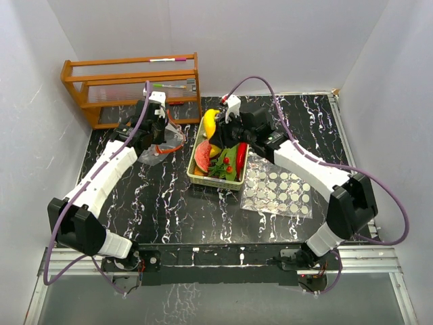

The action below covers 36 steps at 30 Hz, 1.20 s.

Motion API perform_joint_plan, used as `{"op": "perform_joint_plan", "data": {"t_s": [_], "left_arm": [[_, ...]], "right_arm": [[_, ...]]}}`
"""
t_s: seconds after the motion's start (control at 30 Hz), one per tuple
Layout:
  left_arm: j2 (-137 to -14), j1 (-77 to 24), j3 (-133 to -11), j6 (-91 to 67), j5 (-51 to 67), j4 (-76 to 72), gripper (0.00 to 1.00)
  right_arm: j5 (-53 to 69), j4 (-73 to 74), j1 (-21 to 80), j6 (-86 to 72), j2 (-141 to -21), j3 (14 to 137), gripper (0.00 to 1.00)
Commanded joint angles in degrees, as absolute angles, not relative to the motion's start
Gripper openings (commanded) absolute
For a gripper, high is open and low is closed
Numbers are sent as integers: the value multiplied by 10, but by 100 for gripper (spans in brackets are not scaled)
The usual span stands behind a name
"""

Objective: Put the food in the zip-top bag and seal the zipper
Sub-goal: Pick up the fake fruit from the bin, then place the fake fruit in the zipper food storage bag.

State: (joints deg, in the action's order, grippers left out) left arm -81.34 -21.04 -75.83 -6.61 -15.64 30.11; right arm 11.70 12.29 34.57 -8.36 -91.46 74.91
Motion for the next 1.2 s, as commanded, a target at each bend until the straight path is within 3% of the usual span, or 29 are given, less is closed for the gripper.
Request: {"op": "perform_joint_plan", "data": {"t_s": [0.0,0.2,0.53,0.8,1.03,1.17], "left_arm": [[-812,-207,-791,-73,-142,305,0],[-814,-207,-787,-72,-141,306,0],[-819,-207,-784,-73,-135,300,0],[-809,-207,-772,-77,-116,296,0],[-796,-207,-750,-80,-90,288,0],[-787,-207,-740,-84,-81,288,0]], "right_arm": [[358,89,347,-49,-866,736,12],[532,90,347,-57,-859,728,11],[662,93,347,-56,-894,740,11],[674,56,348,-91,-969,775,11],[647,-192,348,-252,-994,734,11],[613,-173,348,-272,-1055,796,11]]}}
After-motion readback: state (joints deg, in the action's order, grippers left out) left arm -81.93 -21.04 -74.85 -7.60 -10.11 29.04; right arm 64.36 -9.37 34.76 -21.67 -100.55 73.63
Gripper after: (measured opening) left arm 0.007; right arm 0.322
